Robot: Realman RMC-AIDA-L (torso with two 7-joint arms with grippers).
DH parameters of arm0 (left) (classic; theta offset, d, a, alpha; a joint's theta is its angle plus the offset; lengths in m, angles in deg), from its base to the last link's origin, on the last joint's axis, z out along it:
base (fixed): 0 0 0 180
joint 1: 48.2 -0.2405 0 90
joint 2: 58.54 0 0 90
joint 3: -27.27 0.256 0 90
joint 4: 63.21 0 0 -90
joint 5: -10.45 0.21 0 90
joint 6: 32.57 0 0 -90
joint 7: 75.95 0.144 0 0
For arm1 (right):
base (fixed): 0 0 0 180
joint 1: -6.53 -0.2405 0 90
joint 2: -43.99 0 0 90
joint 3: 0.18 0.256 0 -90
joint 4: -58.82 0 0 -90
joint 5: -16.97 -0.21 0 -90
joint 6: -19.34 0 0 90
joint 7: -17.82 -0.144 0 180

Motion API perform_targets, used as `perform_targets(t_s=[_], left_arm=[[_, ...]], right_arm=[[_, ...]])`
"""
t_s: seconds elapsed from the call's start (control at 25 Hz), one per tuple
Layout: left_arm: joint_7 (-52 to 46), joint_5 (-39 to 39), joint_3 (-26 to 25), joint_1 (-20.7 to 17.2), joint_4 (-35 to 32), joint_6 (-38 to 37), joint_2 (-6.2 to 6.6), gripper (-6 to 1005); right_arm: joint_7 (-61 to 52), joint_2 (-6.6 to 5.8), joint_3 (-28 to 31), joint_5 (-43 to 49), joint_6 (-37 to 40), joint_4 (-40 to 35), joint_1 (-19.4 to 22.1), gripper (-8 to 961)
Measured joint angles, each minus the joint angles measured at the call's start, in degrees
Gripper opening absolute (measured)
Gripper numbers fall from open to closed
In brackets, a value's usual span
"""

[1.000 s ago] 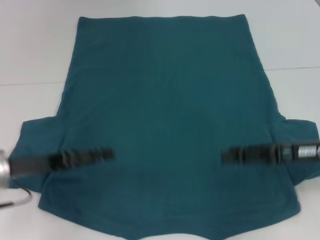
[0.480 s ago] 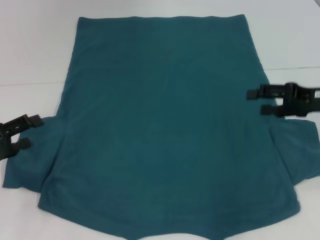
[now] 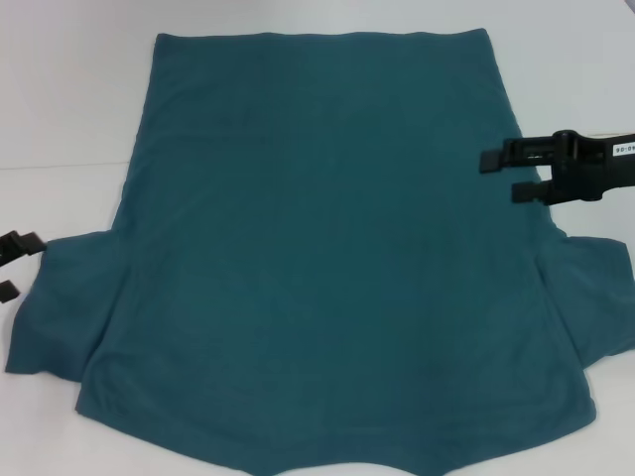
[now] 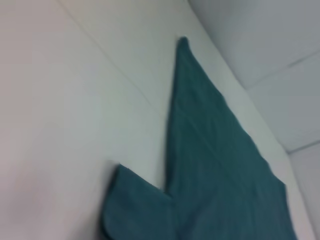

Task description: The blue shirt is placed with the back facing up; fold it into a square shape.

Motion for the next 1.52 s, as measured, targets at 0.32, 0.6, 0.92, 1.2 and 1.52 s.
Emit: perform_targets(t_s=[0.32,0.6,0.92,1.2,1.52], left_arm=[[2.4,4.8,1.8,0.6,1.4,6.5,0.03,905],[4.7,5.1,2.4,1.1,4.0,9.2,-0.01,898],[4.9,5.1,6.0,1.6,4.2,9.2,-0.21,891],[4.4,5.8,6.6,2.1,3.9,9.5,-0.36,811],[4.2,5.9,6.8,2.2,3.8,9.6,-0.26,493]], right_arm=[[0.1,0.14,-0.4,0.0,-0.2,0.1,0.2,941],[0.4,0.11,-0.4,0.0,-0.2,0.1,0.5,941],[0.5,0.18,-0.3,0.0,0.0,0.2,0.5,941],[0.6,0.17,-0.3,-0.3,0.3,0.1,0.2,942],[0.6,0.05,-0.1,-0.4,0.6,-0.3,0.2,942]])
